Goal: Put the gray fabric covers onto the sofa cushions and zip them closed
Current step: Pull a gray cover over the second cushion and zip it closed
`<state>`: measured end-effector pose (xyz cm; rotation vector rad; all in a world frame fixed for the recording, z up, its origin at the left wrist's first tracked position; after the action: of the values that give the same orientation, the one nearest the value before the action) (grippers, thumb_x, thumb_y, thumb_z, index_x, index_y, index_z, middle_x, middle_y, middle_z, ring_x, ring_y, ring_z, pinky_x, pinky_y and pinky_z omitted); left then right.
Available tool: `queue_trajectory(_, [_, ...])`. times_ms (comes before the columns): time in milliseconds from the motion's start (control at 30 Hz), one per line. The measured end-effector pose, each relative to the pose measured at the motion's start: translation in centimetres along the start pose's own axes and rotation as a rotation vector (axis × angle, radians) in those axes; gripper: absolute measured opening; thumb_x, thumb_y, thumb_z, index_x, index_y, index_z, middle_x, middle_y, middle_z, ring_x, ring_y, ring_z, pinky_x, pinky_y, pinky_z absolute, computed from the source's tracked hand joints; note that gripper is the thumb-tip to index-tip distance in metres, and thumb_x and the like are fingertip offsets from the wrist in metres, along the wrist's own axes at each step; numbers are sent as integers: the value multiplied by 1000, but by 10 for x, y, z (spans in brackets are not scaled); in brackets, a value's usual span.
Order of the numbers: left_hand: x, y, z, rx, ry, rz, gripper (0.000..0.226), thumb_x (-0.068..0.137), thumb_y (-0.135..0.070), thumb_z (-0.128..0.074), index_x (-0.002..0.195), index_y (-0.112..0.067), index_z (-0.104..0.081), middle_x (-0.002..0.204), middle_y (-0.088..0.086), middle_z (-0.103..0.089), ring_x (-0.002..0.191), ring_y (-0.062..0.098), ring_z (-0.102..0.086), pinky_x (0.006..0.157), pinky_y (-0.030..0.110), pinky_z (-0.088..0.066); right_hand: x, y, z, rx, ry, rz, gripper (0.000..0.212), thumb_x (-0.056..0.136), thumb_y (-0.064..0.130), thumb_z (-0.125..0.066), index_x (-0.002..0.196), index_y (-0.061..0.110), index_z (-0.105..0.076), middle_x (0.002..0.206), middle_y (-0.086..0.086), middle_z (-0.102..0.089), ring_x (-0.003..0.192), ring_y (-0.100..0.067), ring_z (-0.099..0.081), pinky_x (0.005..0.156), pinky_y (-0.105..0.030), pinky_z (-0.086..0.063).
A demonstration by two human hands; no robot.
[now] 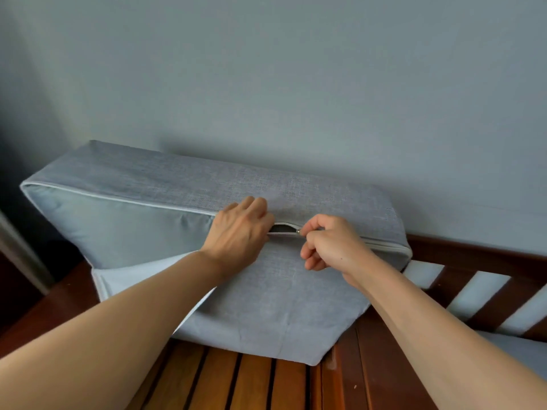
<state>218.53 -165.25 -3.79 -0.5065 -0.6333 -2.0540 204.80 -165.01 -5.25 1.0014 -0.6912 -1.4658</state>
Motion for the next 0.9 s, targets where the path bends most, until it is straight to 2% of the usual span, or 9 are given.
queue_trajectory(33, [-6, 10, 1, 21, -19, -9, 7, 63, -10, -63, 60, -12, -57, 73, 8, -55, 62, 28, -55, 46, 29, -37, 3, 5, -10, 0, 15, 5, 23, 84, -2, -38, 92, 8, -56, 62, -6, -62, 44, -15, -56, 48, -23, -46])
queue_trajectory(100, [-22, 37, 1, 73, -10, -4, 12, 63, -11, -46, 56, -13, -55, 74, 9, -54, 65, 28, -53, 50, 31, -34, 8, 15, -30, 12, 44, 18, 24, 83, -4, -37, 90, 9, -55, 61, -7, -61, 41, -15, -55, 48, -23, -45])
queue_trajectory(167, [-43, 71, -2, 132, 32, 36, 5, 57, -10, -53, 53, -12, -55, 75, 10, -53, 69, 29, -51, 55, 32, -32, 14, 24, -52, 29, 69, 30, 25, 83, -6, -36, 87, 11, -53, 59, -8, -60, 40, -16, -53, 48, -24, -44])
queue_trajectory(267, [-73, 127, -1, 184, 70, 137, 17, 44, -4, -68, 51, -13, -55, 76, 9, -53, 72, 29, -50, 60, 35, -35, 23, 44, -90, 46, 93, 36, 26, 83, -8, -36, 84, 12, -53, 58, -7, -59, 39, -16, -53, 49, -25, -44])
queue_trajectory(400, [-96, 176, 6, 166, -19, 147, 6, 54, -11, -60, 52, -15, -55, 76, 8, -53, 75, 27, -43, 64, 37, -36, 37, 80, -156, 64, 148, 49, 27, 83, -8, -35, 86, 12, -52, 57, -8, -59, 38, -16, -53, 49, -25, -44])
queue_trajectory(500, [-117, 210, 1, 171, -34, 167, 10, 57, -13, -63, 52, -14, -55, 76, 8, -52, 76, 27, -40, 65, 39, -35, 46, 106, -206, 61, 190, 65, 28, 82, -8, -35, 91, 11, -52, 58, -7, -59, 40, -16, -54, 49, -25, -45])
queue_trajectory(767, [-186, 335, 10, 110, -25, 419, 9, 62, -17, -63, 53, -17, -64, 75, 1, -47, 74, 22, -40, 66, 36, -28, 61, 159, -300, 49, 239, 69, 30, 82, -8, -35, 94, 10, -55, 59, -6, -60, 42, -17, -56, 48, -24, -45])
queue_trajectory(900, [-206, 373, 12, 68, -17, 551, 15, 66, -29, -67, 56, -18, -67, 75, 1, -47, 77, 24, -44, 69, 34, -24, 66, 180, -334, 46, 249, 68, 30, 82, -8, -35, 96, 10, -55, 59, -7, -61, 42, -17, -57, 48, -24, -46])
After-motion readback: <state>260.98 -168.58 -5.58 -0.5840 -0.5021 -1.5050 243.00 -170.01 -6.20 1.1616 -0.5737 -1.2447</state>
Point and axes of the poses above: each hand's wrist, its own x-axis towards the middle knuckle, its own z-axis out of the back of the hand, y = z × x, the point moved 7 cm from there along x, towards the middle knuckle
